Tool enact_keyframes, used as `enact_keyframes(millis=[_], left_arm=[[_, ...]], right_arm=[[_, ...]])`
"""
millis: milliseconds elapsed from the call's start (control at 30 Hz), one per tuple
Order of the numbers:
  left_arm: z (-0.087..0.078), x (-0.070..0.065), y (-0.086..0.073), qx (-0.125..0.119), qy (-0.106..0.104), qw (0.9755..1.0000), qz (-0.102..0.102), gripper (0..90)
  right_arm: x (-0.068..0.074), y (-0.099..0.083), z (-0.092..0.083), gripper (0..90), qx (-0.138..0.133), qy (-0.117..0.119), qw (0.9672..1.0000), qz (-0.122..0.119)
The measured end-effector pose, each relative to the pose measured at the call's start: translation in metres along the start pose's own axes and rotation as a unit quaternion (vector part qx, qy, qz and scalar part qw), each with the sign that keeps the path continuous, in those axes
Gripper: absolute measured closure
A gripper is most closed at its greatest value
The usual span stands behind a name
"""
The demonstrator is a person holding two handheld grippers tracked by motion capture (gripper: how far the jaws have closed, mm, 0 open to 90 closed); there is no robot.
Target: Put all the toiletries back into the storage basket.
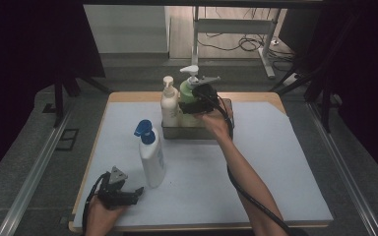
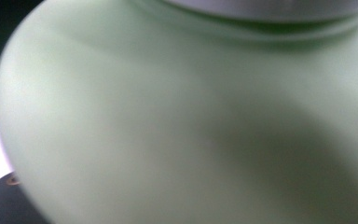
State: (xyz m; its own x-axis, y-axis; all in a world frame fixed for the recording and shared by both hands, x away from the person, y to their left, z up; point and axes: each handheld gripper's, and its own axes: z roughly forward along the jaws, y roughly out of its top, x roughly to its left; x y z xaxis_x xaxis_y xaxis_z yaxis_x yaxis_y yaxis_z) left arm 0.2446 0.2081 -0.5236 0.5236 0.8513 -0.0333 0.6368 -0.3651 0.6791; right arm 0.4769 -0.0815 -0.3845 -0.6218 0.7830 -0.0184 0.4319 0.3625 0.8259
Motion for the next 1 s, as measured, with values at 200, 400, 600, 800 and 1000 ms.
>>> enact_keyframes(millis=[200, 400, 600, 800, 1000], left_arm=[[0.0, 0.0, 0.0, 0.0, 0.0, 1.0, 0.0, 12.2], [0.0, 0.0, 0.0, 0.0, 0.0, 1.0, 0.0, 12.2], [0.0, 0.0, 0.0, 0.0, 0.0, 1.0, 0.0, 12.2], [0.0, 0.0, 0.0, 0.0, 0.0, 1.0, 0.0, 12.2], [0.0, 0.0, 0.0, 0.0, 0.0, 1.0, 0.0, 12.2]], right_arm=[[0.0, -0.008, 0.007, 11.9, 0.006, 0.005, 1.0, -0.001], [0.0, -0.015, 0.012, 11.9, 0.011, 0.006, 0.9999, -0.002], [0.0, -0.022, 0.016, 11.8, 0.017, 0.008, 0.9998, -0.004], [0.0, -0.029, 0.021, 11.7, 0.02, 0.007, 0.9998, -0.006], [0.001, -0.034, 0.024, 11.4, 0.015, 0.012, 0.9998, -0.009]])
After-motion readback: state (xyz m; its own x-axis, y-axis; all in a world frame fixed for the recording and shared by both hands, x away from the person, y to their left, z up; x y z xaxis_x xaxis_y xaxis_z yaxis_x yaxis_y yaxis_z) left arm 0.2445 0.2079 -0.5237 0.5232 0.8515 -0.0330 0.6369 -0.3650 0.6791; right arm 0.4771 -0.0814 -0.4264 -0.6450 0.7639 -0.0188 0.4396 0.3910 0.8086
